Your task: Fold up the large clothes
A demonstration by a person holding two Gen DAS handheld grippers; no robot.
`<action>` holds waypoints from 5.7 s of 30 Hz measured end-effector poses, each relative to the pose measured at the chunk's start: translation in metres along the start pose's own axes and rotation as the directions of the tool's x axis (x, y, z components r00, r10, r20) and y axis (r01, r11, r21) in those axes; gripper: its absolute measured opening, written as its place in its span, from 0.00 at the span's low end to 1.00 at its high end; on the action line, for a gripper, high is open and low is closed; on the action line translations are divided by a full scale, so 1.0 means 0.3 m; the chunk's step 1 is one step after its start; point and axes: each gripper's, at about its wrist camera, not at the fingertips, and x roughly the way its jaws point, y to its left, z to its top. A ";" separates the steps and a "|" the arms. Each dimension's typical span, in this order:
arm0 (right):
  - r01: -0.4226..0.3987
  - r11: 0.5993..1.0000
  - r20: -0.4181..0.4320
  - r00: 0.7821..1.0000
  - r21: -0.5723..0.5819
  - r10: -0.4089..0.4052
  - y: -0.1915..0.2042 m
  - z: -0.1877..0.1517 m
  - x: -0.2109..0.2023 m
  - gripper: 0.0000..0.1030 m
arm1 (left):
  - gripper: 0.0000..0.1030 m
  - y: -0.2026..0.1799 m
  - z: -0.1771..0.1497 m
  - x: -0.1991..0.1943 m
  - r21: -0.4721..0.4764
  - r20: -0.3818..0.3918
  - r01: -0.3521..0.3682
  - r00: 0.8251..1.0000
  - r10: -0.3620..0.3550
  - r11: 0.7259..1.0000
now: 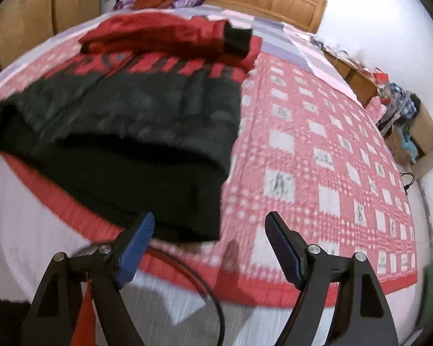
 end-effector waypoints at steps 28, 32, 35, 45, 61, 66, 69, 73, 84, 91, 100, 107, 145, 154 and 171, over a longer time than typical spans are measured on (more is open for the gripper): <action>0.112 0.992 -0.009 0.994 0.056 -0.111 -0.031 -0.001 -0.009 0.79 | 0.98 0.000 -0.006 0.000 0.000 0.004 0.011 1.000 -0.011 1.000; 0.117 0.992 -0.018 0.993 0.043 -0.117 -0.033 -0.002 0.010 0.79 | 0.98 0.003 -0.006 0.000 0.003 0.007 0.012 1.000 -0.012 1.000; 0.152 0.987 0.008 0.988 0.051 -0.152 -0.040 0.001 0.003 0.79 | 0.98 0.006 -0.006 -0.003 0.001 0.013 0.014 1.000 -0.014 1.000; 0.111 0.991 0.026 0.993 0.068 -0.113 -0.025 0.084 0.094 0.78 | 0.92 -0.003 -0.024 0.005 0.023 0.012 0.054 0.998 -0.054 0.998; 0.073 0.985 0.035 0.996 0.155 -0.080 -0.046 0.124 0.107 0.51 | 0.81 -0.023 0.006 -0.001 0.079 0.094 0.000 0.996 -0.007 0.997; 0.017 0.982 -0.010 1.000 0.187 -0.015 -0.056 0.150 0.173 0.45 | 0.28 -0.022 0.034 0.054 0.091 0.023 0.119 0.992 -0.121 0.989; -0.049 0.965 0.004 0.999 0.259 0.050 -0.099 0.150 0.162 0.17 | 0.22 -0.025 0.041 -0.013 0.132 0.050 0.147 0.987 -0.155 0.980; -0.077 0.959 0.037 0.997 0.274 0.069 -0.126 0.145 0.095 0.14 | 0.21 -0.009 0.047 -0.096 0.153 0.060 0.184 0.979 -0.195 0.971; -0.122 0.970 0.011 0.992 0.208 0.122 -0.148 0.060 -0.153 0.13 | 0.21 0.035 -0.104 -0.261 0.196 -0.070 0.234 0.972 -0.224 0.952; -0.158 0.971 -0.060 0.983 0.177 0.171 -0.158 -0.007 -0.335 0.13 | 0.21 0.068 -0.122 -0.391 0.170 -0.154 0.270 0.957 -0.245 0.948; -0.188 0.968 0.174 0.972 0.163 0.160 -0.260 0.365 -0.432 0.12 | 0.18 0.090 0.351 -0.403 0.037 0.034 0.331 0.942 -0.333 0.943; -0.167 0.965 0.294 0.950 0.200 0.103 -0.354 0.852 -0.186 0.12 | 0.18 0.006 0.840 -0.075 -0.002 0.044 0.347 0.937 -0.346 0.938; -0.172 0.984 0.057 0.984 0.035 0.170 -0.421 1.327 0.278 0.80 | 0.62 -0.218 1.301 0.207 0.118 -0.085 0.277 0.960 -0.269 0.953; -0.243 0.965 -0.013 0.970 -0.094 0.243 0.016 1.124 0.444 0.80 | 0.79 -0.391 1.063 -0.005 0.270 0.126 0.274 0.940 -0.316 0.923; 0.007 0.998 0.122 0.993 -0.058 0.000 0.012 1.165 0.449 0.82 | 0.88 -0.544 0.985 0.249 0.262 0.112 0.153 0.976 -0.188 0.953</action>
